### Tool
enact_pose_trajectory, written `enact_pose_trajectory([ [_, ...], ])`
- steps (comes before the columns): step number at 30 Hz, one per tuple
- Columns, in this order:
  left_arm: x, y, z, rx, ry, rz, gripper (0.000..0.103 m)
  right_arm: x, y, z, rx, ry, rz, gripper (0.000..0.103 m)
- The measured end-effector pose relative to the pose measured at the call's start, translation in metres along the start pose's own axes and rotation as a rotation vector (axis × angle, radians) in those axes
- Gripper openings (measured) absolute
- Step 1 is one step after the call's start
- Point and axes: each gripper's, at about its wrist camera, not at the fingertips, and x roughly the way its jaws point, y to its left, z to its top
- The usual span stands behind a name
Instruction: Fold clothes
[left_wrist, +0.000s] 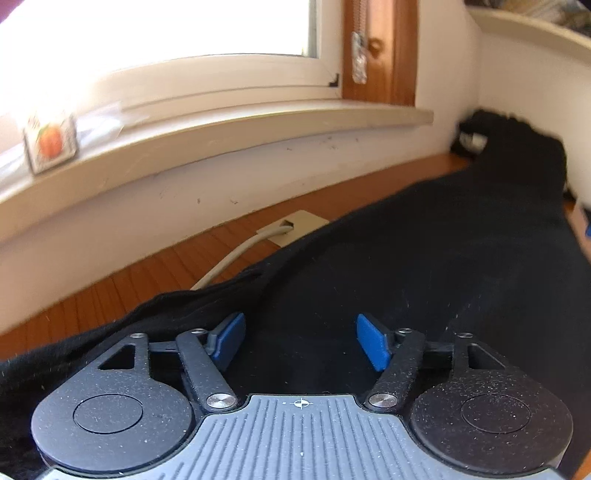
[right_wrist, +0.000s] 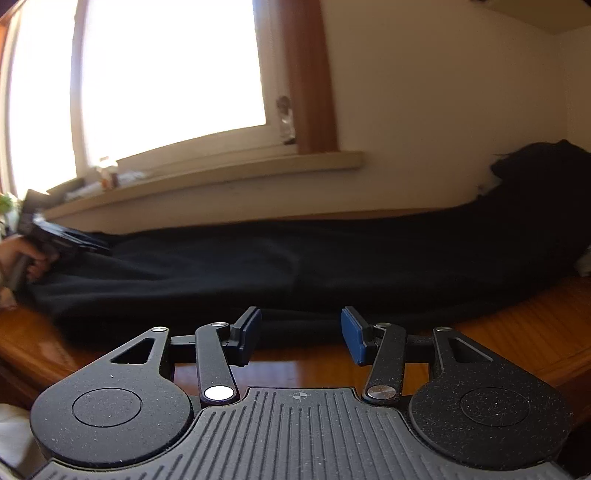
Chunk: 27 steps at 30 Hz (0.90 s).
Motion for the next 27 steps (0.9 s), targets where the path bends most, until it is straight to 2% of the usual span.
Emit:
enact_pose_trajectory([
  [6,0.0,0.001,-0.001,-0.011,-0.002,-0.005,0.073,0.03,0.021,0.006,-0.09,0.02,-0.057,0.049],
  [9,0.001,0.002,-0.001,-0.013,-0.002,-0.006,0.073,0.038,0.024,0.014,-0.089,0.018,-0.027,0.051],
  [12,0.001,0.002,-0.002,-0.015,-0.003,-0.008,0.073,0.043,0.026,0.015,-0.115,0.063,-0.009,0.051],
  [14,0.001,0.002,-0.002,-0.016,-0.003,-0.008,0.073,0.047,0.027,0.013,-0.118,0.102,0.03,0.048],
  [17,0.001,0.002,-0.002,-0.016,-0.004,-0.008,0.073,0.04,0.021,0.014,-0.087,0.12,0.029,0.04],
  [19,0.001,0.002,-0.002,-0.016,-0.004,-0.007,0.073,0.036,0.02,0.013,-0.097,0.13,0.014,0.04],
  [24,0.001,0.002,-0.002,-0.015,-0.006,-0.007,0.075,0.031,0.022,0.009,-0.097,0.125,0.012,0.041],
  [27,0.001,0.002,-0.002,-0.016,-0.006,-0.008,0.076,0.034,0.03,0.012,-0.106,0.111,0.076,0.041],
])
